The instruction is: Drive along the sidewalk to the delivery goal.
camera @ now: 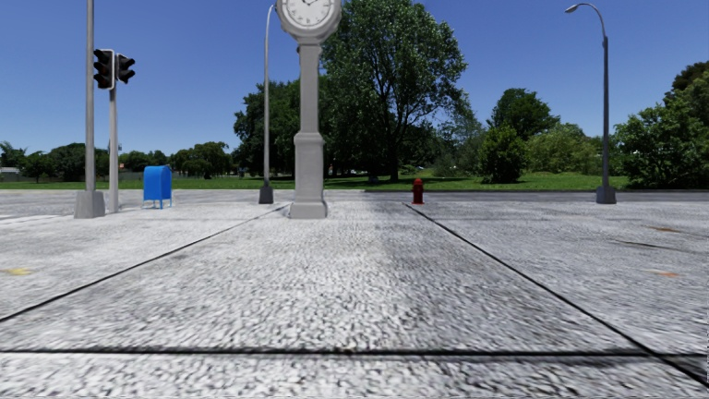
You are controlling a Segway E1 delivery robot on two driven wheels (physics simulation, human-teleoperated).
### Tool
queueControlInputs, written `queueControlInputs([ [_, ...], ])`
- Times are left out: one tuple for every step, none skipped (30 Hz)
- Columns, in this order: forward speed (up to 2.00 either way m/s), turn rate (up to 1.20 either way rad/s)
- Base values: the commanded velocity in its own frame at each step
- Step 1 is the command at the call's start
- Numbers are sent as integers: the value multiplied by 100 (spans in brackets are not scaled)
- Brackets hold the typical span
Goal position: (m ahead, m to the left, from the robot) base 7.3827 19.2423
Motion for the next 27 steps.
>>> queueControlInputs([
  [200,0],
  [200,0],
  [200,0],
  [200,0],
  [200,0],
  [200,0],
  [200,0],
  [200,0],
  [200,0],
  [200,0],
  [200,0],
  [200,0],
  [200,0],
  [200,0],
  [200,0],
  [200,0],
  [200,0],
  [200,0],
  [200,0],
  [200,0],
  [200,0],
  [200,0],
  [200,0],
  [200,0],
  [200,5],
  [200,25],
  [200,54],
])
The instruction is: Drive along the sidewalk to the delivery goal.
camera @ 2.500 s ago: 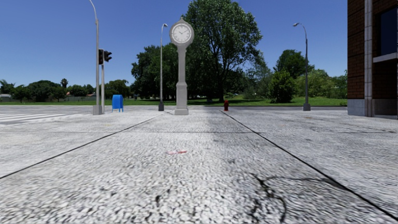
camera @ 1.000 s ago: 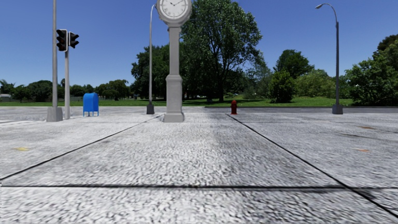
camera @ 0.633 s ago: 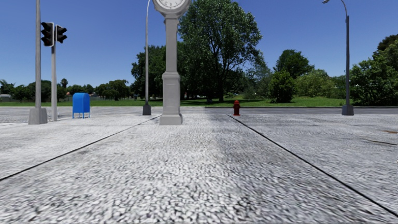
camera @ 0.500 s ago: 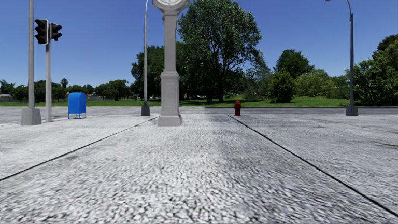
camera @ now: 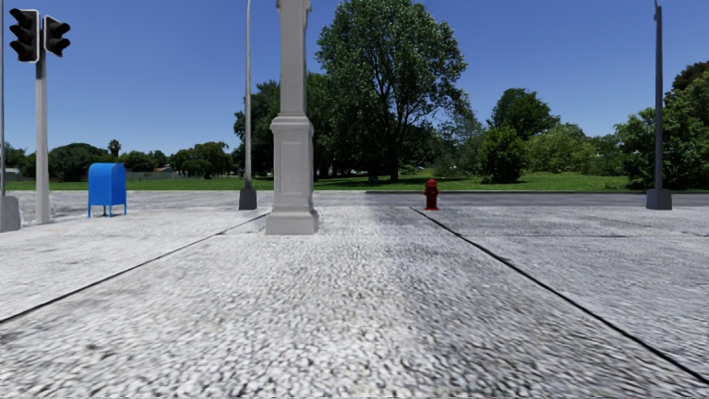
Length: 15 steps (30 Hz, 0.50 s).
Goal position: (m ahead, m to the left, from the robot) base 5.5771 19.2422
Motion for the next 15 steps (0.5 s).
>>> queueControlInputs([
  [200,54],
  [200,71],
  [200,79],
  [200,82],
  [200,83],
  [200,83],
  [200,83],
  [200,84],
  [200,84],
  [200,85],
  [200,85],
  [200,86],
  [200,86],
  [200,86],
  [200,86],
])
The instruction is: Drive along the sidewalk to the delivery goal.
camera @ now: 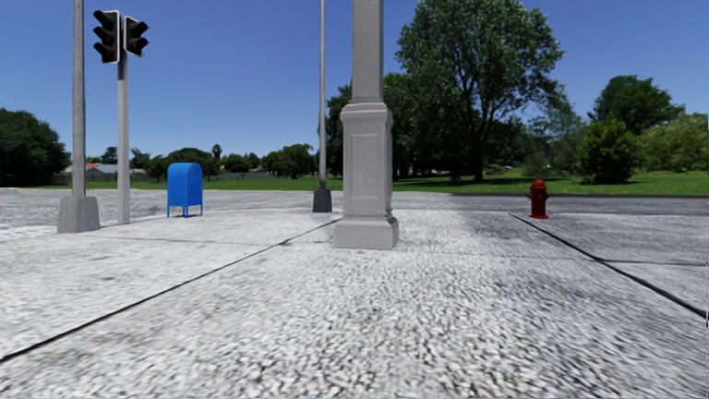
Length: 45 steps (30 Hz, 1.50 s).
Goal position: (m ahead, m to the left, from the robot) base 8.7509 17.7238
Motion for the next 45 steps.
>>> queueControlInputs([
  [200,86],
  [200,86],
  [200,86],
  [200,86],
  [200,86],
  [200,86],
  [200,86],
  [200,86],
  [200,86],
  [200,86],
  [200,86],
  [200,86],
  [200,86],
  [200,86],
  [200,86],
  [200,86],
  [200,86],
  [200,86],
  [200,86],
  [200,86],
  [200,86],
  [200,86],
  [200,86],
  [200,86],
  [200,86],
  [200,86],
  [200,86],
  [200,86],
  [200,86],
  [200,86],
  [200,86],
  [200,86],
  [200,86],
  [200,86],
  [200,86],
  [200,86],
  [200,86],
  [200,86],
  [200,86],
  [200,86],
  [200,86],
  [200,86],
  [200,86],
  [200,86],
  [200,86],
])
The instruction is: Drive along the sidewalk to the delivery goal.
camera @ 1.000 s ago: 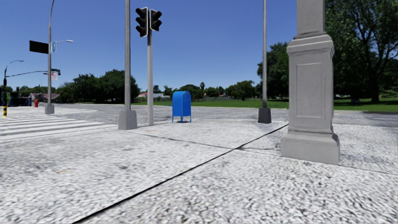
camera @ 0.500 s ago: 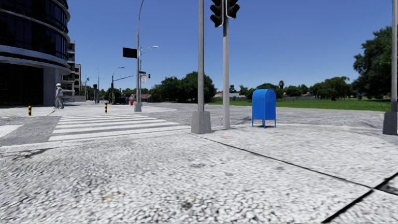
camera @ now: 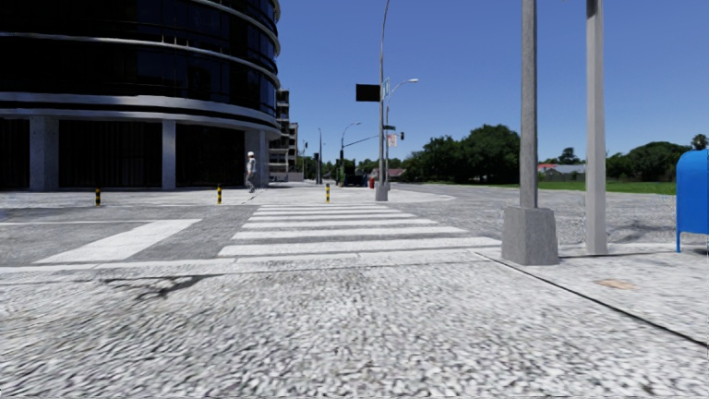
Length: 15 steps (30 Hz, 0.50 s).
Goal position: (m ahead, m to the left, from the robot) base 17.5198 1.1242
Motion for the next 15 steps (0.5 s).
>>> queueControlInputs([
  [200,85],
  [200,65],
  [200,0],
  [200,0],
  [200,0],
  [200,0],
  [200,0],
  [200,0],
  [200,0],
  [200,0],
  [200,0],
  [200,0],
  [200,0],
  [200,0],
  [200,0],
])
